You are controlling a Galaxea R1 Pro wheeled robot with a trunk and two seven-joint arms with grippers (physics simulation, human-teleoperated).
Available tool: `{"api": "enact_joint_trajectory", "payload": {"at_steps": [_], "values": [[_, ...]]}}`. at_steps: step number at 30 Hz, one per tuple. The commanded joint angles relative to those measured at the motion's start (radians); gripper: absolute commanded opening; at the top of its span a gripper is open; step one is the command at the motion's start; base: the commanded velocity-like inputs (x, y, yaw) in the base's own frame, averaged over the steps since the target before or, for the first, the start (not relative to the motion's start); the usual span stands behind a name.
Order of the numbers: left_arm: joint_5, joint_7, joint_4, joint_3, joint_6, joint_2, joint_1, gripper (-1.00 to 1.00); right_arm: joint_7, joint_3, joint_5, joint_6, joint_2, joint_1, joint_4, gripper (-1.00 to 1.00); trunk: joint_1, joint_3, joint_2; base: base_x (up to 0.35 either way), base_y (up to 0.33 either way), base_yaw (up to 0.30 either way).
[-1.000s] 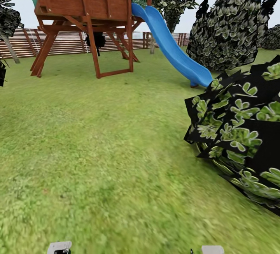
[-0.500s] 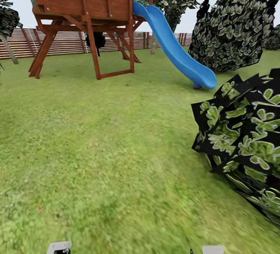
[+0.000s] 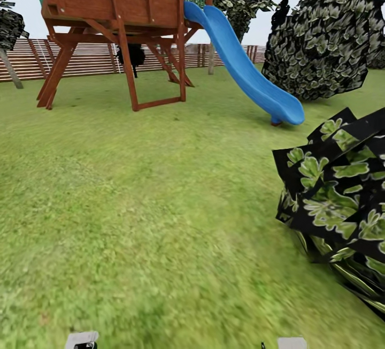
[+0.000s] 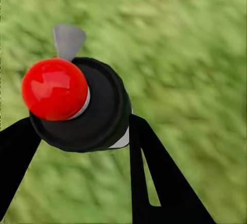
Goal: Pick up the pesticide atomizer in the garden and spray insectifuge to fully cover both potted plants in the garden.
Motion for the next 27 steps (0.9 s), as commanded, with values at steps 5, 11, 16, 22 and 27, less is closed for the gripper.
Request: {"api": "enact_joint_trajectory", "payload": {"at_steps": [5, 11, 16, 22, 27], "values": [[-0.005, -0.006, 0.001, 0.009, -0.003, 0.001, -0.001, -1.0, -0.005, -0.006, 0.011, -0.004, 0.0, -0.001, 0.002, 1.0, 0.0, -0.001, 0.0, 0.339, 0.098, 0.0], [-0.005, -0.006, 0.001, 0.009, -0.003, 0.0, -0.001, -1.0, -0.005, -0.006, 0.011, -0.004, 0.0, -0.001, 0.002, 1.0, 0.0, -0.001, 0.0, 0.339, 0.086, 0.0], [-0.005, -0.006, 0.001, 0.009, -0.003, 0.001, -0.001, -1.0, -0.005, -0.006, 0.011, -0.004, -0.001, -0.001, 0.002, 1.0, 0.0, -0.001, 0.0, 0.339, 0.081, 0.0], [-0.005, -0.005, 0.001, 0.009, -0.002, 0.001, -0.001, -1.0, -0.007, -0.006, 0.011, -0.003, -0.001, -0.001, 0.002, 1.0, 0.0, -0.001, 0.0, 0.339, 0.08, 0.0], [-0.005, -0.005, 0.001, 0.009, -0.002, 0.001, -0.001, -1.0, -0.007, -0.006, 0.011, -0.003, 0.0, -0.001, 0.002, 1.0, 0.0, -0.001, 0.0, 0.339, 0.08, 0.0]]}}
